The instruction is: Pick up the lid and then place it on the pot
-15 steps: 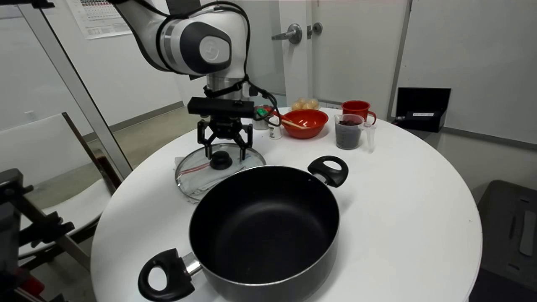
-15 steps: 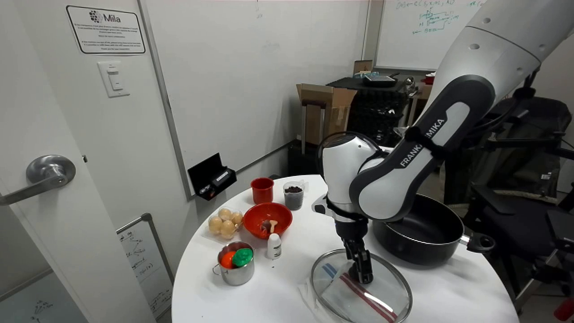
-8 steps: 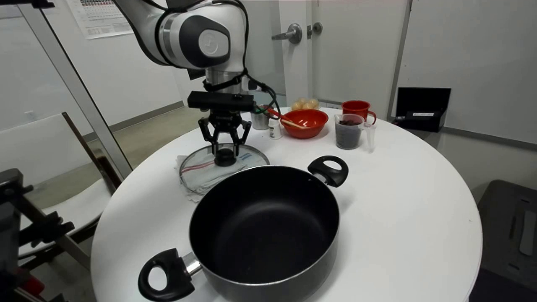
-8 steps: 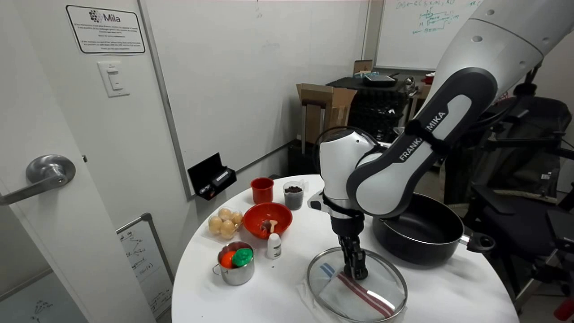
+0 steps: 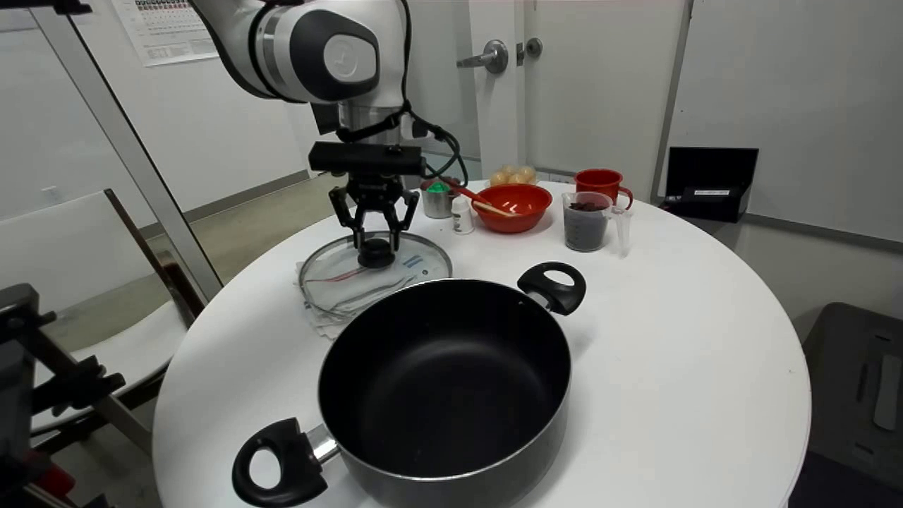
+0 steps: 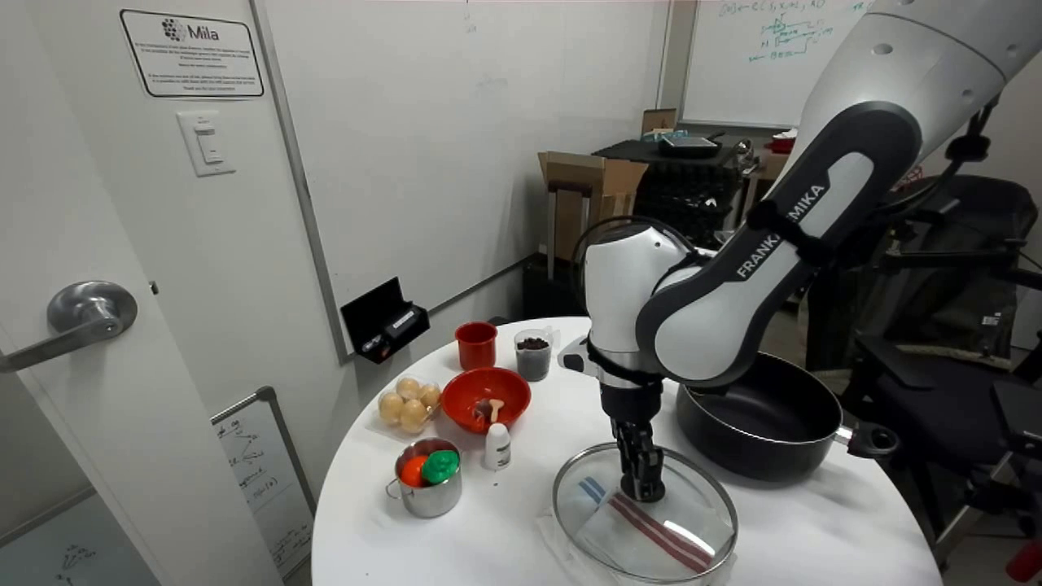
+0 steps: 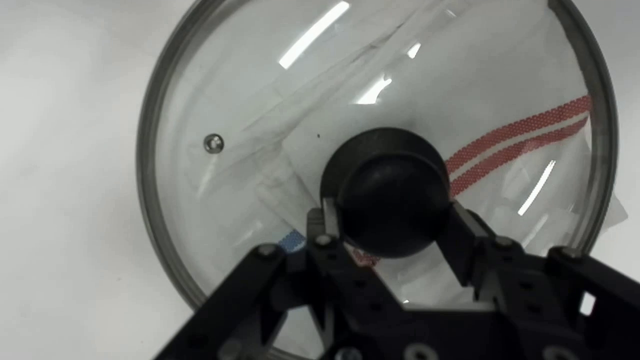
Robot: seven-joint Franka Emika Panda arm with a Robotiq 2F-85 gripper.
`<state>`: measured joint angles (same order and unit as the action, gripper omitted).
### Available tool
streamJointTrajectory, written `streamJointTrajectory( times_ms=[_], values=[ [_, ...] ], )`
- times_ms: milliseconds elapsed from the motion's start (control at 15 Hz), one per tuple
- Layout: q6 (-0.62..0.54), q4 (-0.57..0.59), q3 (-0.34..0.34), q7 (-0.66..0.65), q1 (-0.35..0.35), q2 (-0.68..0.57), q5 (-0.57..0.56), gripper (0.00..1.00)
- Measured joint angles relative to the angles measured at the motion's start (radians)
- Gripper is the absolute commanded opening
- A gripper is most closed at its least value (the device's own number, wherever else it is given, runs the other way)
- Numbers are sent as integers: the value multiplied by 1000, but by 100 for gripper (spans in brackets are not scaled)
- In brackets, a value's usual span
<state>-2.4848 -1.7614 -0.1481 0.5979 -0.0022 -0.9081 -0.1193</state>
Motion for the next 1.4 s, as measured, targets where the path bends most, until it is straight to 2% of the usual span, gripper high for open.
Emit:
streamJointTrajectory(
  times_ms=[733, 1400],
  values=[
    [-10, -169, -12, -27, -3, 273, 2, 25],
    [-5, -200, 42, -186, -66, 331, 31, 25]
  ],
)
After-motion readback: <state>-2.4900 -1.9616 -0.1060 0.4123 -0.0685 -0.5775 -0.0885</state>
